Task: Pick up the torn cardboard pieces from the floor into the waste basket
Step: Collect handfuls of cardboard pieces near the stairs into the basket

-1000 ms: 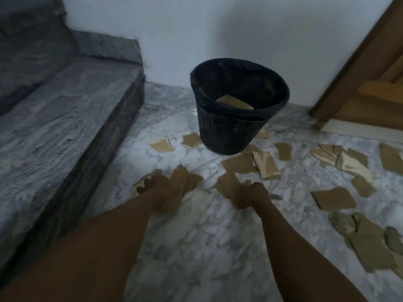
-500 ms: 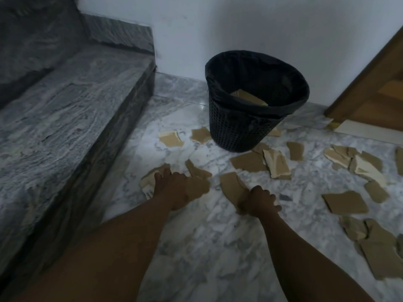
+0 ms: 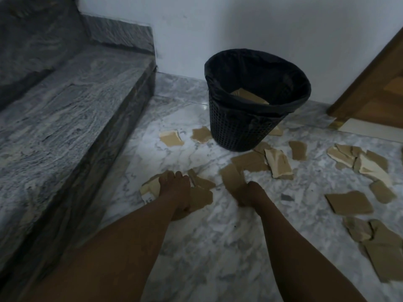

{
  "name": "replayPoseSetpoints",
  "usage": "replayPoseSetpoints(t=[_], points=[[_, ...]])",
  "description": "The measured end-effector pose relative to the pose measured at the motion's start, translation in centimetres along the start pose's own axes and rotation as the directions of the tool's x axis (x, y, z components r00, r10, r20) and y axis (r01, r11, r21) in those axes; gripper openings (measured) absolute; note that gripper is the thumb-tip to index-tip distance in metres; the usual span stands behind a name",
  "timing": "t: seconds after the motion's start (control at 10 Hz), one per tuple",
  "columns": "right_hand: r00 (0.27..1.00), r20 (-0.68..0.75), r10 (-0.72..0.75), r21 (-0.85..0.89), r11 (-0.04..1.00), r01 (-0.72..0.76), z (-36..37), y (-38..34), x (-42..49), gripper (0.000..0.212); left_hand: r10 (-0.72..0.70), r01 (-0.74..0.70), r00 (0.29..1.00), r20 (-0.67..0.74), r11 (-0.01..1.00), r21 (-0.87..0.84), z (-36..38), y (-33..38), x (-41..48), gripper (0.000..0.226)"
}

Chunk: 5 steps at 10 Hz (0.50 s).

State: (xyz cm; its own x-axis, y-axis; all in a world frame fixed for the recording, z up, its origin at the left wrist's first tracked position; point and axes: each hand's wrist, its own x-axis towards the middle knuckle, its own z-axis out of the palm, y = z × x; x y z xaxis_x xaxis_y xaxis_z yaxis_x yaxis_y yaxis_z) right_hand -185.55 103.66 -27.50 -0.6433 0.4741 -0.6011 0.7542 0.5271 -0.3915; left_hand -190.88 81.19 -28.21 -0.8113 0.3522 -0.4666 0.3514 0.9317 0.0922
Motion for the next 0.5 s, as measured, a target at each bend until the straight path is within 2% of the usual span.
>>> replayPoseSetpoints(t=[0.1, 0.2, 0.3, 0.4, 0.5], points=[[0.991, -0.131, 0.023, 0.270, 0.963, 0.014, -0.7, -0.4, -0.2, 0.045, 0.055, -0.057, 0.998, -0.034, 0.997, -0.058, 0.1, 0.1, 0.0, 0.071], [0.970, -0.240, 0.024, 0.392, 0.917, 0.074, -0.6, -0.5, 1.2, 0.039, 0.094, -0.100, 0.994, -0.048, 0.984, -0.146, 0.6, 0.6, 0.2, 0.069], [0.959, -0.280, -0.044, 0.468, 0.866, 0.177, -0.2, -0.7, 0.7, 0.047, 0.094, -0.094, 0.996, -0.011, 0.989, -0.110, -0.1, 0.6, 0.0, 0.057], [0.954, -0.222, -0.201, 0.421, 0.863, 0.280, 0.4, -1.9, 0.1, 0.040, 0.121, -0.114, 0.992, 0.039, 0.982, -0.153, -1.8, -0.9, -0.1, 0.043], [0.943, -0.171, -0.285, 0.301, 0.897, 0.325, 1.8, -3.7, 0.6, 0.044, -0.127, 0.135, 0.990, 0.057, 0.972, -0.194, -2.6, -3.2, -0.1, 0.048]])
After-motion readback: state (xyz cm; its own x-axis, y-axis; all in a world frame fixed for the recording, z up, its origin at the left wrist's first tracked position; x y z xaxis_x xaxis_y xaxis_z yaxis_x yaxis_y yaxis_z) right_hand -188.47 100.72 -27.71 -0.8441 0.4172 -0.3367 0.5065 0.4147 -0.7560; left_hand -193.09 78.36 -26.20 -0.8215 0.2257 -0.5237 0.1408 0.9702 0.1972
